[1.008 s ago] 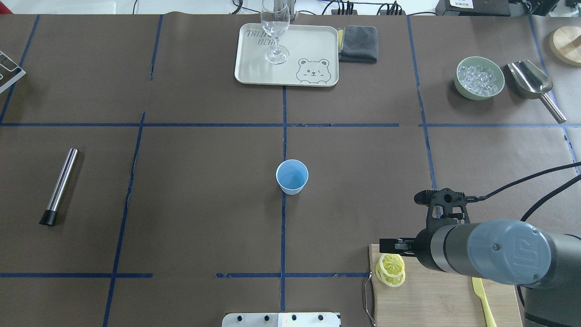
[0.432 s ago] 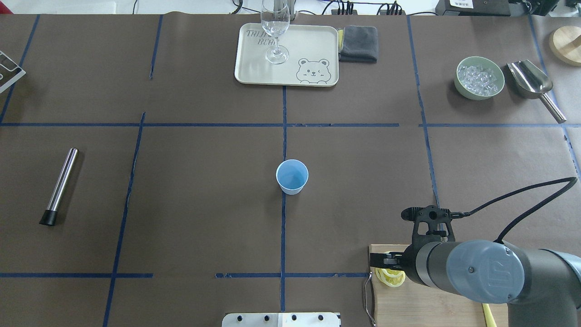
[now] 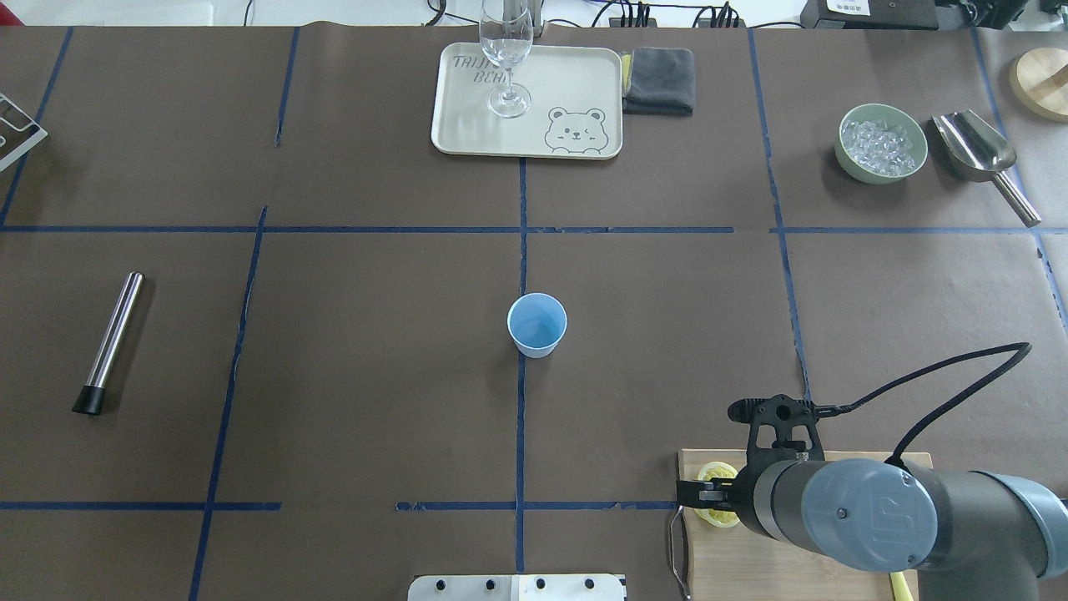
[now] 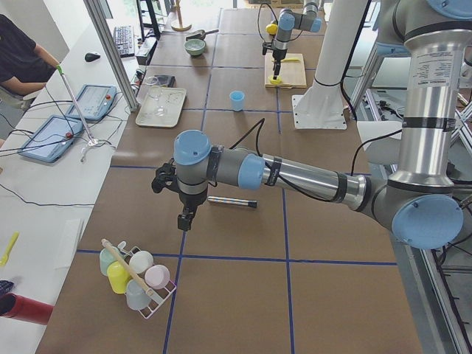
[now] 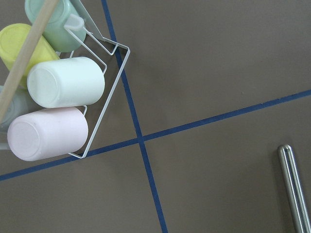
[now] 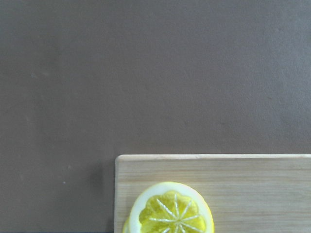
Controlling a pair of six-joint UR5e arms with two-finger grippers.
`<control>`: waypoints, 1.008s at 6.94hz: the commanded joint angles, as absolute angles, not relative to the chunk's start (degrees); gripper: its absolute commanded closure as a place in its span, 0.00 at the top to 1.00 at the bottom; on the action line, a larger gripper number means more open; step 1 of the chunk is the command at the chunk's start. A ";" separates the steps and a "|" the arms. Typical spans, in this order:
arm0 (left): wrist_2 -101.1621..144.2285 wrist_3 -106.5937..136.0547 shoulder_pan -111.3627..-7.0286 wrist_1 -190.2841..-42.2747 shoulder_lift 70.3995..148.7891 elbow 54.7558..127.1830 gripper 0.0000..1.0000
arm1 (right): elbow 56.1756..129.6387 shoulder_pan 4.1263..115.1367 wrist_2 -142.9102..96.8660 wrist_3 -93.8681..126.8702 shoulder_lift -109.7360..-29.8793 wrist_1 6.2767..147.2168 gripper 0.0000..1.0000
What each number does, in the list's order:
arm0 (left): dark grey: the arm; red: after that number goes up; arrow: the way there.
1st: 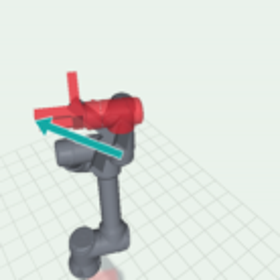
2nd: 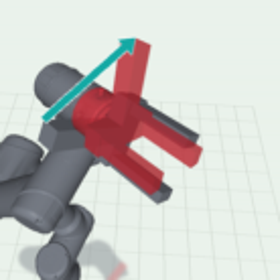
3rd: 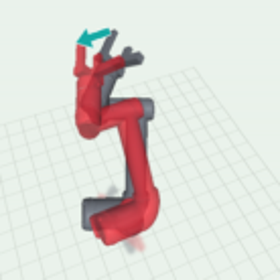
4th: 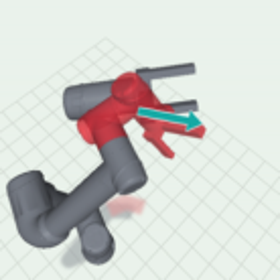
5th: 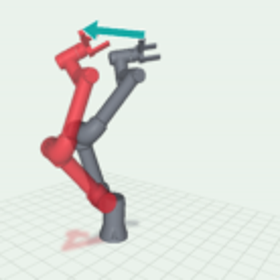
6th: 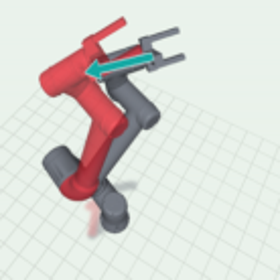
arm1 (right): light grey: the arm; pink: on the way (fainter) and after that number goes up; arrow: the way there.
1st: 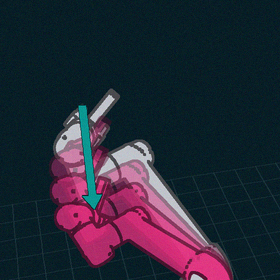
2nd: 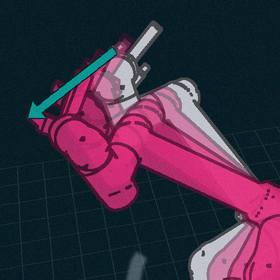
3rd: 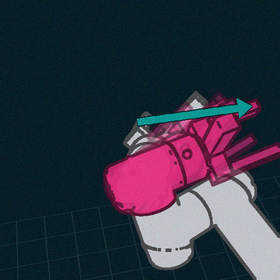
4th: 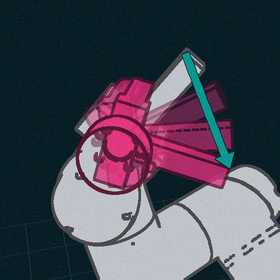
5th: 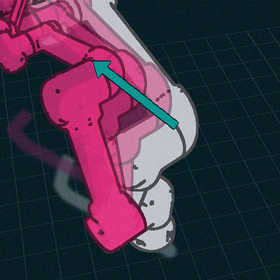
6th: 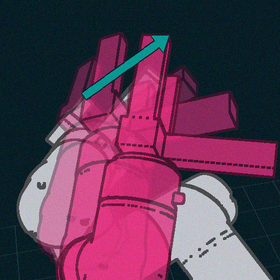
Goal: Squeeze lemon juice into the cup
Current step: 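Move the right gripper over the lemon slice on the cutting board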
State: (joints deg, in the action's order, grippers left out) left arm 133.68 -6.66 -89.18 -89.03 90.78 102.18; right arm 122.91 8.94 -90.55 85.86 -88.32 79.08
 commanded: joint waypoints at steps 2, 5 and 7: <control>133.68 -6.68 -89.12 -89.03 90.70 102.04 1.00 | 121.38 7.83 -90.53 85.87 -87.54 79.01 1.00; 133.68 -6.68 -89.12 -89.03 90.70 102.22 1.00 | 120.50 7.91 -90.53 85.78 -86.92 78.93 1.00; 133.68 -6.68 -89.12 -89.03 90.70 102.13 1.00 | 120.32 8.00 -90.61 85.78 -86.92 78.93 1.00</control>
